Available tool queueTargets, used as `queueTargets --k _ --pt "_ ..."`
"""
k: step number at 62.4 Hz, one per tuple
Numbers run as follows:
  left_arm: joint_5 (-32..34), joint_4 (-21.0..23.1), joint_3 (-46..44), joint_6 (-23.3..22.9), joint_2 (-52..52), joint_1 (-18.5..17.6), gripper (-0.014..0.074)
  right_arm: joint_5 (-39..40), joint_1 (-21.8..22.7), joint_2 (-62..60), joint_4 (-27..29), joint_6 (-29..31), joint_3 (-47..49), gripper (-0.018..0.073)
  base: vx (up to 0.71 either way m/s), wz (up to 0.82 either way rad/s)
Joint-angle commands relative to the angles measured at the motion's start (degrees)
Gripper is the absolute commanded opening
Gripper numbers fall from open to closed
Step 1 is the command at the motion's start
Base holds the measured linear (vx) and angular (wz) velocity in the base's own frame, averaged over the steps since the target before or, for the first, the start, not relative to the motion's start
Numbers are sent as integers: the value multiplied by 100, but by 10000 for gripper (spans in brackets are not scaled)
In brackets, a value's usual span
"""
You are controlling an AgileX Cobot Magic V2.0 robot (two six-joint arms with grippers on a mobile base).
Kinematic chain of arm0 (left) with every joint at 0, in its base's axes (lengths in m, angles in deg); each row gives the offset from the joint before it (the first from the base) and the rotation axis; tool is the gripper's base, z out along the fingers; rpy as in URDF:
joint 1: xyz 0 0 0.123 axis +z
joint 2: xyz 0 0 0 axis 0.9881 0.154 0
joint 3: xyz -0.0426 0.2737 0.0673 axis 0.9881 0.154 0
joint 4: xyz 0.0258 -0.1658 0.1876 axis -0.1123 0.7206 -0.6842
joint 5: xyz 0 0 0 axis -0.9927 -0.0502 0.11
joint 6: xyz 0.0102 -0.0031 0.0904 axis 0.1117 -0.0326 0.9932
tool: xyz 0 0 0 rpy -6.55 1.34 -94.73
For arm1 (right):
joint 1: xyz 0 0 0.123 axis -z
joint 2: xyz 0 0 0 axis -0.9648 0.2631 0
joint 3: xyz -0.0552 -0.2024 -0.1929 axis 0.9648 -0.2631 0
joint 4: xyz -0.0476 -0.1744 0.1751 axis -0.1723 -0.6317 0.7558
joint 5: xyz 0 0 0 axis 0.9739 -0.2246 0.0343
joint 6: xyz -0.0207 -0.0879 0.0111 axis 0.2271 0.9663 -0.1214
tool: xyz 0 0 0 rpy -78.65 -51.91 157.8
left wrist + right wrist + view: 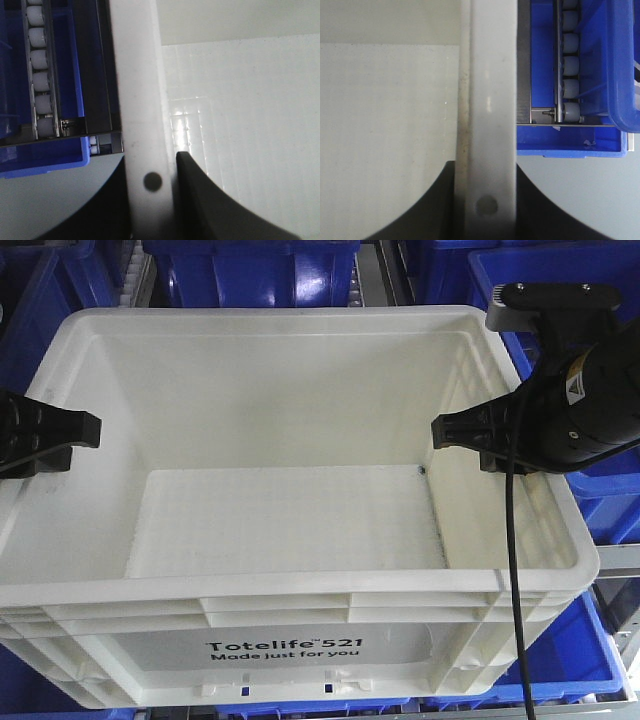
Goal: Move bin from left to right shelf
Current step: 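Carry the tote with both grippers up to the blue-bin shelf, then lower the tote with both grippers onto the shelf rollers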
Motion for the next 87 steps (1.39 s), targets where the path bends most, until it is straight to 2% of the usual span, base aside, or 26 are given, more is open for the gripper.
queueTargets --k 1,87 --pt "250 -445 -209 60 -239 17 128 265 89 -245 -896 -10 219 82 6 3" --pt "250 -445 -209 60 -239 17 128 278 89 -245 -896 -10 219 82 3 0"
